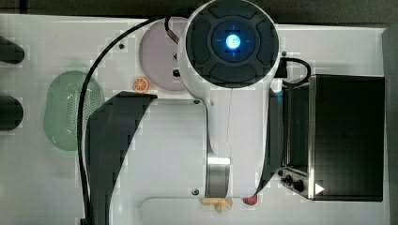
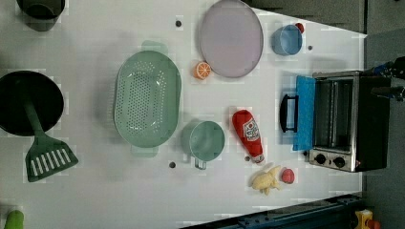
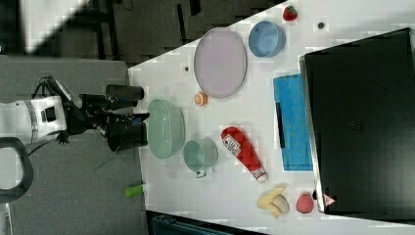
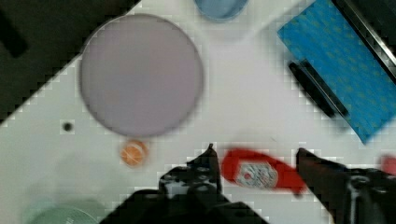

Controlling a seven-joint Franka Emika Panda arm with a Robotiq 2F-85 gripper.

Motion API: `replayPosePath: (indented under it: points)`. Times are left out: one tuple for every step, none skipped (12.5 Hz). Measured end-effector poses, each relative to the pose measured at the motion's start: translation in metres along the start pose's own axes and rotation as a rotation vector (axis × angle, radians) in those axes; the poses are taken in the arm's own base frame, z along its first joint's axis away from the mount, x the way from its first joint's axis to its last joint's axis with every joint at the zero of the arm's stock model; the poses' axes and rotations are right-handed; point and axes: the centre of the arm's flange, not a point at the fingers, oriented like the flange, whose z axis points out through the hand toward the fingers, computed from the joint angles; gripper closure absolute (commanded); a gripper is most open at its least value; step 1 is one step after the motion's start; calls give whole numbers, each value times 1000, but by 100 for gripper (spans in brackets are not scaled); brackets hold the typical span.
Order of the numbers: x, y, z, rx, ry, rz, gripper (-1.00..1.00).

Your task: Flap close oven.

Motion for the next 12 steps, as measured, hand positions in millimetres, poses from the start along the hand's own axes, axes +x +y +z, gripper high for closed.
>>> replayPosePath:
  points:
    - [-20,29,9,-60,-67,42,-58]
    - [-42,62,9,-107,-127,72,-80]
    - [-57,88,0,-112,-135,99,-98]
    - [-62,104,-18,-76,-101,117,-100]
    - [-58,110,-39,-21,-48,135,-100]
    - [-49,109,-59,34,14,152,-100]
    - [-40,104,-71,76,61,156,-100]
    - [-30,96,-74,100,93,156,-100]
    - [-20,86,-64,94,93,156,-100]
    - [-11,75,-41,61,70,151,-100]
    - [1,59,-9,30,47,139,-100]
    - [11,41,26,1,34,120,-100]
